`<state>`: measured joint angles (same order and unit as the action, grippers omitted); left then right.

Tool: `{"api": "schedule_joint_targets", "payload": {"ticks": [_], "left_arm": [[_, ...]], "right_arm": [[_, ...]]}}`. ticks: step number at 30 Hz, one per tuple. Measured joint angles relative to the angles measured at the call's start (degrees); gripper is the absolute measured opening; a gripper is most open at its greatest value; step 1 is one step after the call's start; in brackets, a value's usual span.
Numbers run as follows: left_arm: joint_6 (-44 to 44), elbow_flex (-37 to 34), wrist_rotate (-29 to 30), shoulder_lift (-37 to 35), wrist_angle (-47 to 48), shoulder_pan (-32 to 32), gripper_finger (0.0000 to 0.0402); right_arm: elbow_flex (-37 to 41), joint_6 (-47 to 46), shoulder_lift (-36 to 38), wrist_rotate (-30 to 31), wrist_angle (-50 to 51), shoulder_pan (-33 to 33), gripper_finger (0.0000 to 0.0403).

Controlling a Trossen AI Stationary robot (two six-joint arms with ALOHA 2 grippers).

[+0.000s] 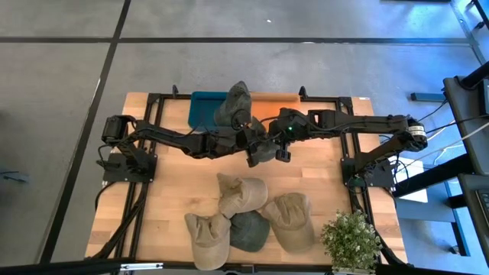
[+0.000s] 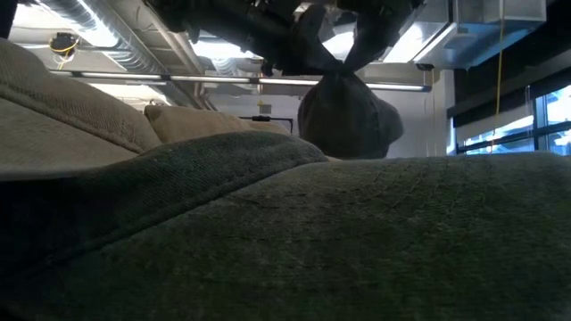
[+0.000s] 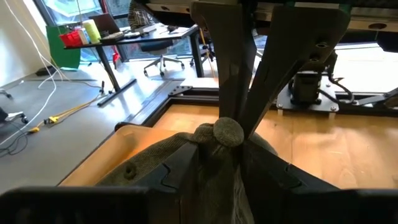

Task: Pick & Place hat
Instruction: Put the top black cap into the blue bin

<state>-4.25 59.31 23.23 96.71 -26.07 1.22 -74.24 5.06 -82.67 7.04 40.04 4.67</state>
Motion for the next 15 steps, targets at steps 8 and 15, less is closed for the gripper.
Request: {"api": "schedule_joint_targets", "payload": {"ticks": [8, 15], "left_arm": [[-1.23, 0.00, 0.24, -0.13, 0.40, 0.15, 0.0091], [-4.07, 0.00, 1.38, -0.15, 0.52, 0.11, 0.0028]], "right_arm": [[0.02, 0.20, -0.20, 0.29, -0.44, -0.02, 0.0009], [-0.04, 1.45, -0.18, 0.39, -0.82, -0.02, 0.0009]]}}
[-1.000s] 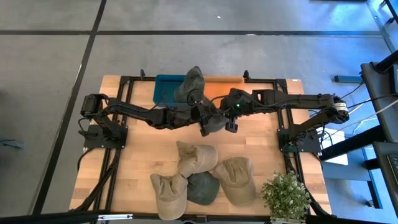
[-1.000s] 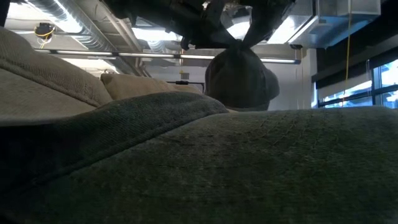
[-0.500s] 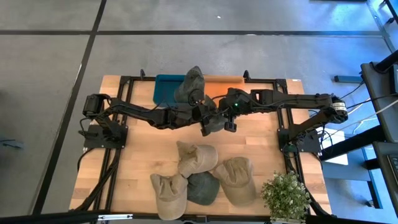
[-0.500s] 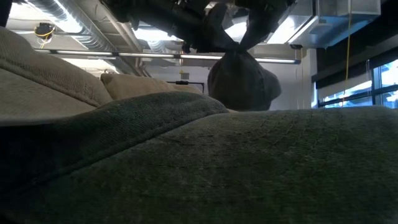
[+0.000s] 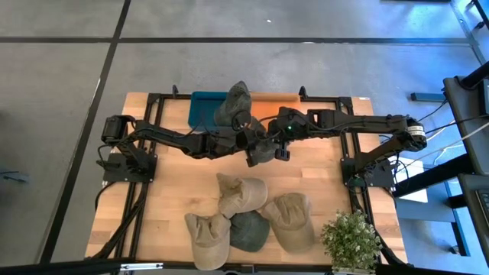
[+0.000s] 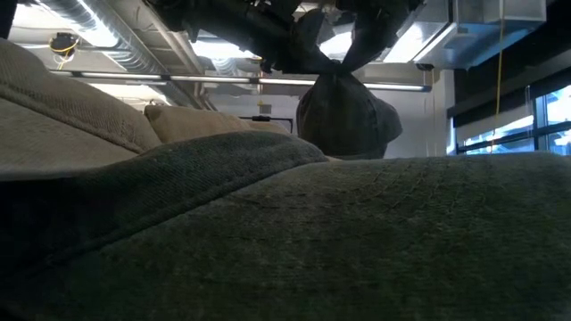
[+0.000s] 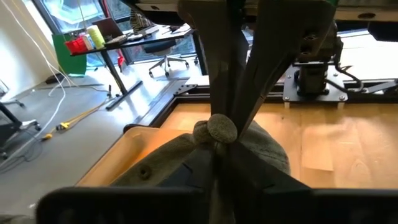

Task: Pick & Place hat
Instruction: Put the top black cap into the blue bin

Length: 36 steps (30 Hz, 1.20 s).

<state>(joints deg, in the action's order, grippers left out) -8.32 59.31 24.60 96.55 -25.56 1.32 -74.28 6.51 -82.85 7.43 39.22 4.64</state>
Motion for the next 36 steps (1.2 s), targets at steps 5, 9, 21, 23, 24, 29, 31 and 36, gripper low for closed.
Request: {"api": "schedule_joint_targets", "payload": {"ticks": [5, 9, 21, 23, 24, 29, 31, 36], "left_arm": [[-0.81, 0.00, 0.15, 0.00, 0.01, 0.02, 0.0008], [-2.81, 0.00, 0.15, -0.22, 0.14, -0.11, 0.0006], [-3.43, 0.00, -4.24, -6.07, 9.34, 0.55, 0.0004], [-3.47, 0.00, -4.87, -8.28, 12.09, 0.87, 0.0004], [-3.45, 0.00, -5.22, -9.61, 13.34, 1.15, 0.0004], [-4.61, 0.00, -11.00, -16.86, 22.08, 4.25, 0.0004], [-6.06, 0.00, -14.12, -20.44, 25.51, 6.36, 0.0004], [-8.88, 0.00, -23.92, -28.21, 30.37, 13.40, 0.0004]], "right_arm": [[-0.02, -0.01, 0.00, -0.04, -0.02, 0.00, 0.0017], [-0.08, 0.62, 0.00, -0.16, 0.22, 0.00, 0.0035], [-0.38, -0.04, 1.99, 0.51, 3.74, -0.20, 0.0180], [-0.37, -0.27, 4.52, 0.92, 4.07, -0.17, 0.0197], [-0.37, -0.58, 5.90, 1.02, 4.73, -0.15, 0.0204], [-0.36, -3.31, 12.57, 1.22, 7.87, -0.15, 0.0222], [-0.35, -4.16, 14.42, 1.39, 8.57, -0.15, 0.0224], [-0.28, -4.78, 16.48, 1.53, 9.06, -0.11, 0.0225]]}}
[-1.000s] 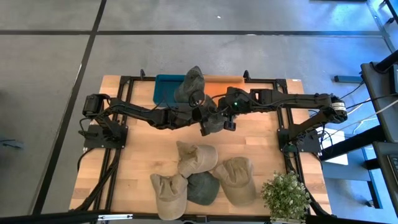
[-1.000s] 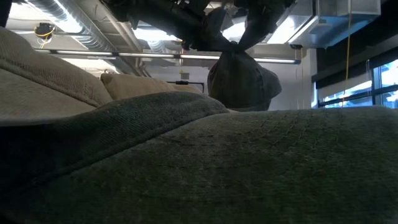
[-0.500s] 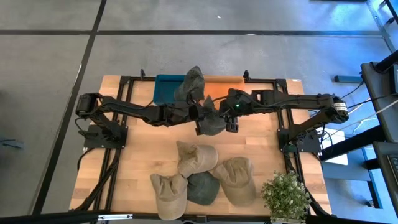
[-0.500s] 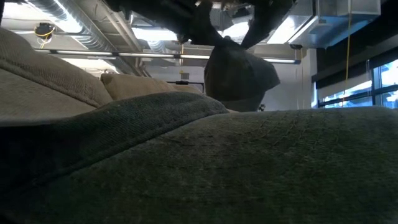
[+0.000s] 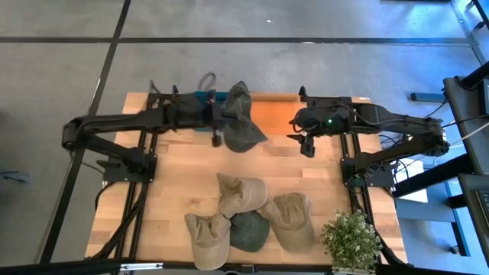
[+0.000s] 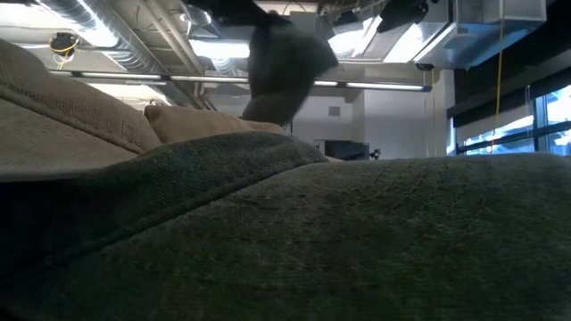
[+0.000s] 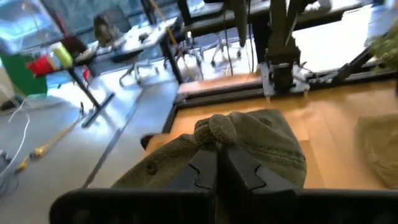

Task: Pick & Place hat
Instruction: Put the top black cap into the blue bin

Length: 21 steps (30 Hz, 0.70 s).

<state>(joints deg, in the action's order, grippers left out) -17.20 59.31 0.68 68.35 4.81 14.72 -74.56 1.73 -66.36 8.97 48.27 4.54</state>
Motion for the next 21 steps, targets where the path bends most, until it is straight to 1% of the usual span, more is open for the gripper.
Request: {"api": "schedule_joint_targets", "payload": {"ticks": [4, 7, 9, 12, 15, 21], "left_arm": [[-4.58, 0.18, -8.93, -4.68, 4.20, 7.48, 0.0004], [-9.56, 1.13, -13.78, -5.91, 9.10, 13.24, 0.0004], [-11.52, 1.32, -17.89, -5.83, 9.19, 16.90, 0.0005], [-15.14, 1.40, -24.36, -4.66, 9.17, 22.01, 0.0005], [-18.89, 1.40, -29.00, -2.19, 9.22, 26.54, 0.0005], [-26.20, 1.40, -31.78, 4.79, 8.81, 32.10, 0.0005]], "right_arm": [[0.04, 0.01, -0.63, 0.01, -0.01, 0.00, 0.0225], [0.04, 0.01, -1.71, 0.01, -0.05, 0.00, 0.0225], [0.13, 0.01, -2.54, 0.02, 0.02, 0.00, 0.0225], [0.13, 0.01, -3.92, 0.02, -0.17, 0.00, 0.0225], [0.13, -0.03, -5.52, 0.03, -0.39, 0.02, 0.0225], [0.13, -0.16, -8.16, 0.02, -0.42, 0.02, 0.0225]]}}
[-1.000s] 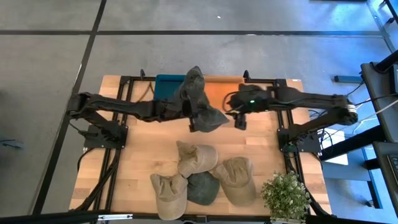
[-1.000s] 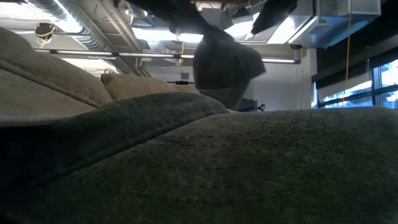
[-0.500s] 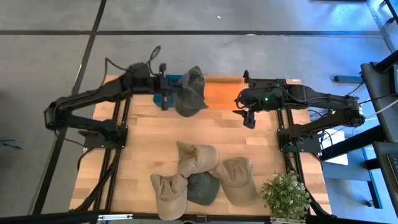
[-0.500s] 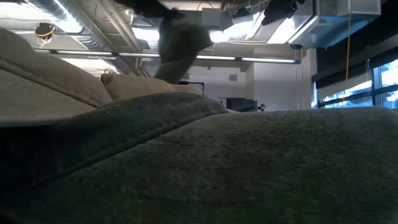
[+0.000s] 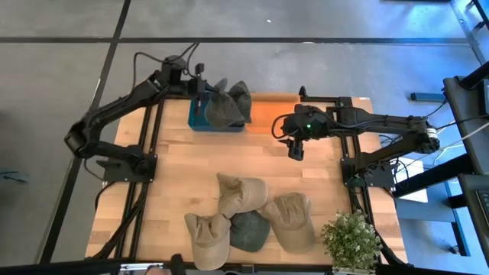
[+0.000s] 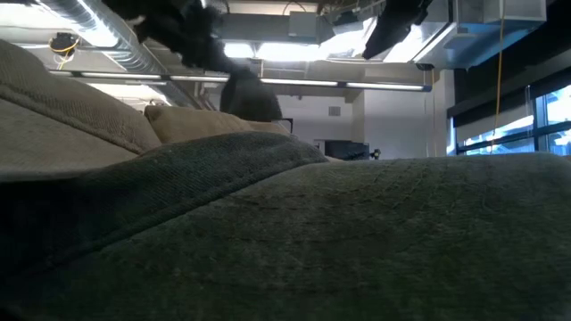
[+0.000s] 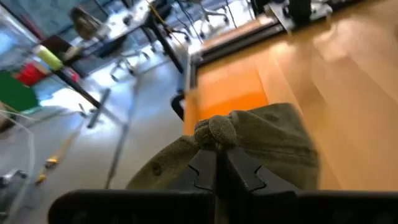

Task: Pick & Place hat
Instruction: Put the top black cap into the blue bin

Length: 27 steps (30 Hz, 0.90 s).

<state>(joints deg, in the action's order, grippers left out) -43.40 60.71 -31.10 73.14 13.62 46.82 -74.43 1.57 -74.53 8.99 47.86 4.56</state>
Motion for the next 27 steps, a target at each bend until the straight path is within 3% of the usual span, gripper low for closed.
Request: {"api": "schedule_joint_targets", "payload": {"ticks": [14, 21, 27], "left_arm": [[-6.44, -0.02, -1.46, 13.27, -3.48, 1.10, 0.0006], [1.52, 0.00, -0.02, 15.25, -10.23, 1.16, 0.0022], [2.49, 0.00, -0.06, 15.52, -10.87, 1.09, 0.0041]], "right_arm": [[0.00, -1.18, -1.48, 0.02, -0.24, 0.04, 0.0225], [0.00, -1.16, -1.50, 0.00, -0.20, 0.04, 0.0225], [0.00, -1.14, -1.50, 0.00, 0.44, 0.04, 0.0225]]}}
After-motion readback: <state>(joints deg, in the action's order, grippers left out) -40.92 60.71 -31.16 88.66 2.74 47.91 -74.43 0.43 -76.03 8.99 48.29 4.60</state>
